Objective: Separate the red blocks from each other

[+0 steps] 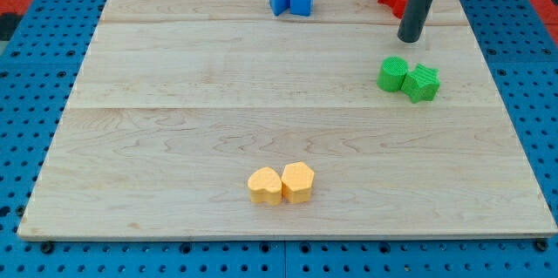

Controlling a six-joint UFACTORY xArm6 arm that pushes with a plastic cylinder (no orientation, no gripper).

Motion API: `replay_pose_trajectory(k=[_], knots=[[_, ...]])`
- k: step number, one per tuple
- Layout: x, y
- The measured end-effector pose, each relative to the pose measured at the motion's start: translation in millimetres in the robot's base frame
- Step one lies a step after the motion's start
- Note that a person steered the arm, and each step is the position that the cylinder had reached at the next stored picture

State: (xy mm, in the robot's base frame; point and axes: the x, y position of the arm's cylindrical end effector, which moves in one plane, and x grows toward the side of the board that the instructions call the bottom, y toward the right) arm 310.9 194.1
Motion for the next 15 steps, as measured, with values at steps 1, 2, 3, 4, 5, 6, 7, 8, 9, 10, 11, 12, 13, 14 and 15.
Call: replay_pose_trajectory(k=[1,2,3,4,5,6,7,8,9,10,11,12,13,14,15], knots=[[-3.2,33.4],[-26.1,59.8],[-62.0,71.2],[-80.1,67.8],[-80.1,41.5],[-80.1,31.0],[-80.1,22.0],[-73.5,14.3],[-64.4,13.3],[-88.7,26.5],[-109.2,45.6],[-119.6,48.5],[-119.9,68.1],[-119.1,63.9],[-119.3,53.8]])
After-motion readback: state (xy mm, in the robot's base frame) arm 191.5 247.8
